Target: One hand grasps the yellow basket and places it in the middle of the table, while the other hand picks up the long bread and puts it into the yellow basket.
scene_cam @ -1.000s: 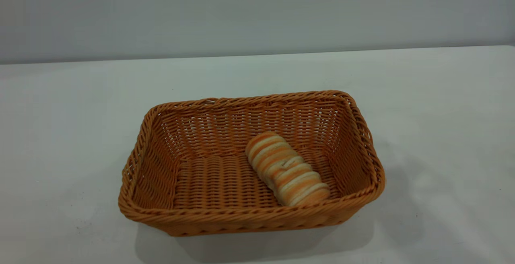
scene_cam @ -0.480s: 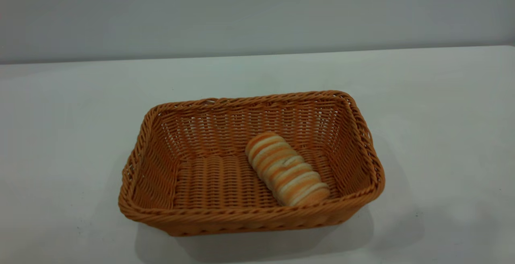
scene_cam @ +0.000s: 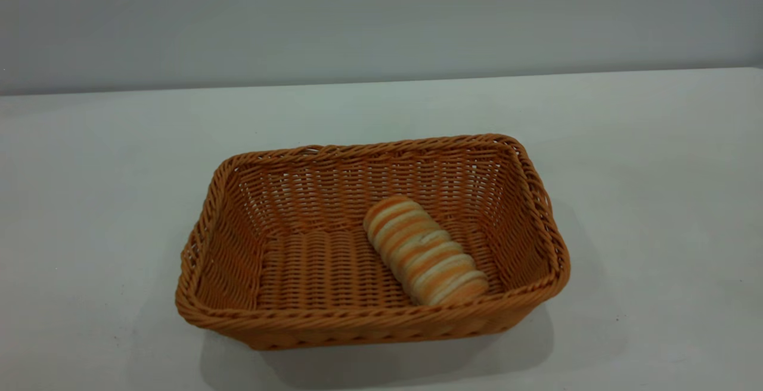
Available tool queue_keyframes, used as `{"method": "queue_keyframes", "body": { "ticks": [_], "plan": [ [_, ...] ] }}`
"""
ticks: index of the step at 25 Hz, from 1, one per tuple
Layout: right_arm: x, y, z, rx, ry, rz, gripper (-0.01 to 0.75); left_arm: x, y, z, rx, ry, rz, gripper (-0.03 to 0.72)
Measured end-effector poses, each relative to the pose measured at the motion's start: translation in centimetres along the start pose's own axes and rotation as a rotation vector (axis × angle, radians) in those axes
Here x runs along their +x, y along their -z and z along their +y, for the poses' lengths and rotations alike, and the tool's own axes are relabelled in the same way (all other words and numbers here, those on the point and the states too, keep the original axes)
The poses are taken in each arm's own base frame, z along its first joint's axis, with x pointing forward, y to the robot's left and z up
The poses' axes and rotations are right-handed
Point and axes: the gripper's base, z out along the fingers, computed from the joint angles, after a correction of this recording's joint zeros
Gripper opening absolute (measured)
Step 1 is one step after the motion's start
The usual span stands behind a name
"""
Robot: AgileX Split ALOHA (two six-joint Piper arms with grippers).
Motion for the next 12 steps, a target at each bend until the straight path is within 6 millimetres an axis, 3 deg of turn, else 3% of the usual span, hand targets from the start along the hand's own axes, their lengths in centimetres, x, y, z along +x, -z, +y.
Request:
{"method": "queue_keyframes", "body": {
  "ticks": [5,12],
  "plan": [
    [5.4,0.9,0.8,-0.028,-0.028,-0.009,0.345,0.0,0.0,0.3,-0.031,-0.008,0.003,0.569],
    [12.5,0.4,2.2,-0.095,-0.055,-0.053,0.345,0.1,0.0,0.6,-0.070,0.030,0.003,0.569]
  ]
}}
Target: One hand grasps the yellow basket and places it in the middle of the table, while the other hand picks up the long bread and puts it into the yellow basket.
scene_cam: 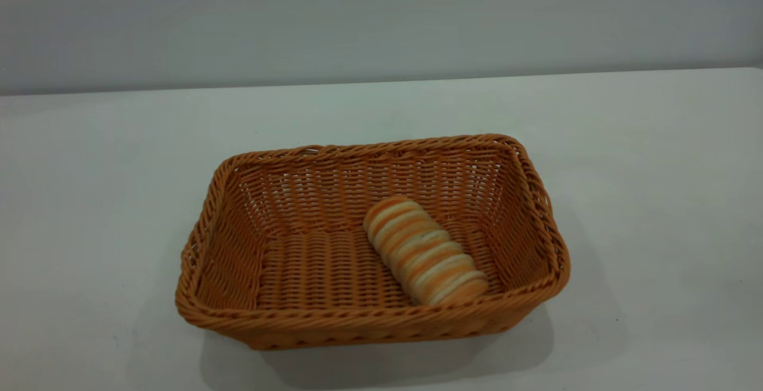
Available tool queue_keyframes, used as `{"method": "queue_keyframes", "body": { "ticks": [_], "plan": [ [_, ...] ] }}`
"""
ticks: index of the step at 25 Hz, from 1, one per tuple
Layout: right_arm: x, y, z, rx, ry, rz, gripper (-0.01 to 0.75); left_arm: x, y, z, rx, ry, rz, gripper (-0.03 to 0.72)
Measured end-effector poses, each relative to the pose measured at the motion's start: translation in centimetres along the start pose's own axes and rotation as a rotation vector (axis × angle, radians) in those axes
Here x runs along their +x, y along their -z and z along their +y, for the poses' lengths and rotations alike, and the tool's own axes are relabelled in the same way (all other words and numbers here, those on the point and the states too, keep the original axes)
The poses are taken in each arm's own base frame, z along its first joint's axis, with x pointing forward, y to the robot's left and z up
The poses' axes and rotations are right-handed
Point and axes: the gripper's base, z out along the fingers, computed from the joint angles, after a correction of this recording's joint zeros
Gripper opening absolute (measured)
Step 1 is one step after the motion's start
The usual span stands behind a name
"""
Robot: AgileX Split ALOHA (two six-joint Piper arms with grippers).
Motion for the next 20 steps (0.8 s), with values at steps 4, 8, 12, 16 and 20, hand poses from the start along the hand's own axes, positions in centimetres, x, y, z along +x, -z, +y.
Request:
{"method": "queue_keyframes", "body": {
  "ticks": [4,8,12,16,20],
  "plan": [
    [3.0,-0.6,0.1,0.003,0.000,-0.070,0.345,0.0,0.0,0.0,0.000,0.003,0.000,0.569],
    [5.0,-1.2,0.2,0.004,0.000,-0.098,0.343,0.0,0.0,0.0,0.000,0.003,0.000,0.569],
    [6.1,-1.7,0.2,0.005,0.000,-0.105,0.341,0.0,0.0,0.0,0.000,0.004,0.001,0.569],
    [6.9,-2.3,0.2,0.016,0.004,-0.094,0.341,0.0,-0.1,0.0,0.000,0.004,0.003,0.569],
    [7.4,-3.1,0.0,0.033,0.009,-0.061,0.341,0.0,-0.1,0.0,0.000,0.004,0.003,0.569]
  ]
}}
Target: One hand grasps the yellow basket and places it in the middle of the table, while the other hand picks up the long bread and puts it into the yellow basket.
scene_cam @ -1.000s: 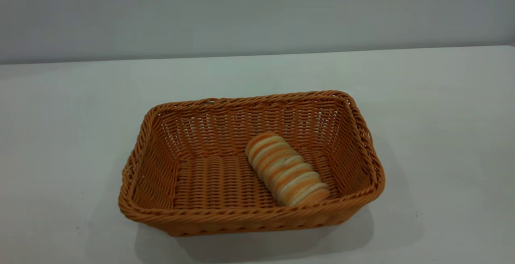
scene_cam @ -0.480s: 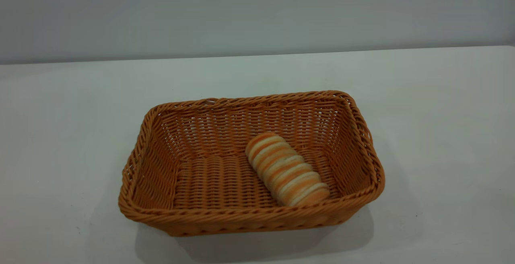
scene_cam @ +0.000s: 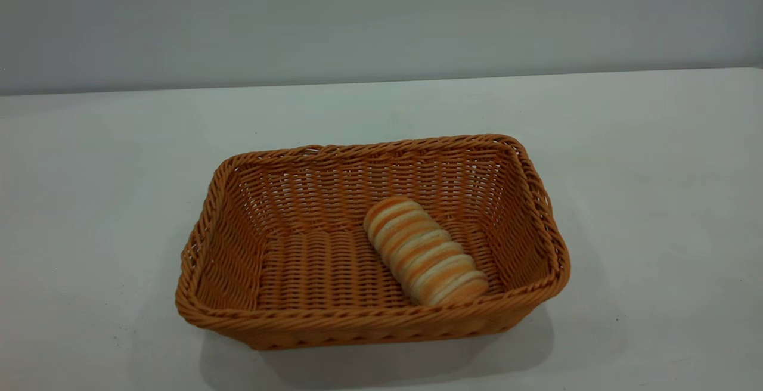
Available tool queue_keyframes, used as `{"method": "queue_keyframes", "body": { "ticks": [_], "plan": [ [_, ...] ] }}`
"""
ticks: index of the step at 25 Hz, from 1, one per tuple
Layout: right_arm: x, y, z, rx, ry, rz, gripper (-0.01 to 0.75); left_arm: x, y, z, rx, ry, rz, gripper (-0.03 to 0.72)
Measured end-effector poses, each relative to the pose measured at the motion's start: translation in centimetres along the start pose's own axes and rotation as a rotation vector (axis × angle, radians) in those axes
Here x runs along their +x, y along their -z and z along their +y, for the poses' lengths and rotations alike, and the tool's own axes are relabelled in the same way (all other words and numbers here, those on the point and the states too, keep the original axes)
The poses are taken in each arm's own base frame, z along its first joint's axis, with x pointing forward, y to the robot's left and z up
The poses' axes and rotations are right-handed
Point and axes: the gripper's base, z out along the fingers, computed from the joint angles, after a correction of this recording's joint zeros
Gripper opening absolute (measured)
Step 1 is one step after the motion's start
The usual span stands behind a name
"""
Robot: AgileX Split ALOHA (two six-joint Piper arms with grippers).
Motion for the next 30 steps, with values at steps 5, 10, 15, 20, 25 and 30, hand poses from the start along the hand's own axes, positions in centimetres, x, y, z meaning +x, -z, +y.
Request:
{"method": "queue_keyframes", "body": {
  "ticks": [5,10,15,20,25,30],
  "plan": [
    [0.13,-0.12,-0.07,0.007,0.004,0.010,0.341,0.00,0.00,0.00,0.000,0.000,0.000,0.569],
    [0.17,-0.18,-0.06,0.007,0.004,0.012,0.341,0.00,0.00,0.00,0.000,0.000,0.000,0.569],
    [0.21,-0.21,-0.06,0.007,0.004,0.014,0.341,0.00,0.00,0.00,0.000,0.000,0.000,0.569],
    [0.21,-0.21,-0.06,0.007,0.004,0.014,0.341,0.00,0.00,0.00,0.000,0.000,0.000,0.569],
    [0.21,-0.21,-0.06,0.007,0.004,0.014,0.341,-0.01,0.00,-0.12,0.013,0.006,-0.001,0.569],
    [0.21,-0.21,-0.06,0.007,0.004,0.014,0.341,-0.01,0.00,-0.19,0.021,0.008,-0.001,0.569]
  ]
}}
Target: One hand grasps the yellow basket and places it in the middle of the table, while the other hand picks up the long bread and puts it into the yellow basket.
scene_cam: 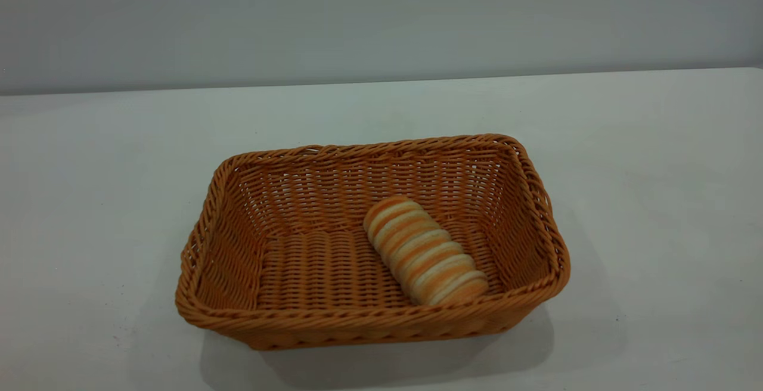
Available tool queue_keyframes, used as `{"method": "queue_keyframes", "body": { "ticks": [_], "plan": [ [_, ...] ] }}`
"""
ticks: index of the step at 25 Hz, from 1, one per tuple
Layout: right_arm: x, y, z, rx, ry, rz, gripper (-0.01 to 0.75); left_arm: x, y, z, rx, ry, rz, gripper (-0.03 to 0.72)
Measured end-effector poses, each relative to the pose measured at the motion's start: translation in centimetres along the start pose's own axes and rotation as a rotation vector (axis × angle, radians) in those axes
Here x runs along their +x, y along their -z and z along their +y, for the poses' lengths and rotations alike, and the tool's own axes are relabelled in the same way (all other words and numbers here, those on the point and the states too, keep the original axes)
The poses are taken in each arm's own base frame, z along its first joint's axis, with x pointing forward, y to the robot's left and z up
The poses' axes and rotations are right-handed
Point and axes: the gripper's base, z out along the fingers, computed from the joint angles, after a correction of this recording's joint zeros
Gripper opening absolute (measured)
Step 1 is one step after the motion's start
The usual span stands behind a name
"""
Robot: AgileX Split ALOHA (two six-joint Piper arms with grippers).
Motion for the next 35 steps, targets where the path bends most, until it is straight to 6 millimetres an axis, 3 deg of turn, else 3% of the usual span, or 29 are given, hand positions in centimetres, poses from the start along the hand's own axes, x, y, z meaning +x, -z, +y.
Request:
{"method": "queue_keyframes", "body": {
  "ticks": [8,22,35],
  "plan": [
    [0.00,0.00,0.02,0.030,-0.020,0.002,0.341,0.00,0.00,-0.02,0.002,0.001,0.000,0.569],
    [0.04,0.08,0.40,0.400,-0.260,0.009,0.340,-0.06,-0.06,-0.40,-0.161,0.134,0.006,0.569],
    [0.03,0.08,0.41,0.411,-0.267,0.010,0.339,-0.06,-0.06,-0.40,-0.161,0.134,0.006,0.569]
  ]
}}
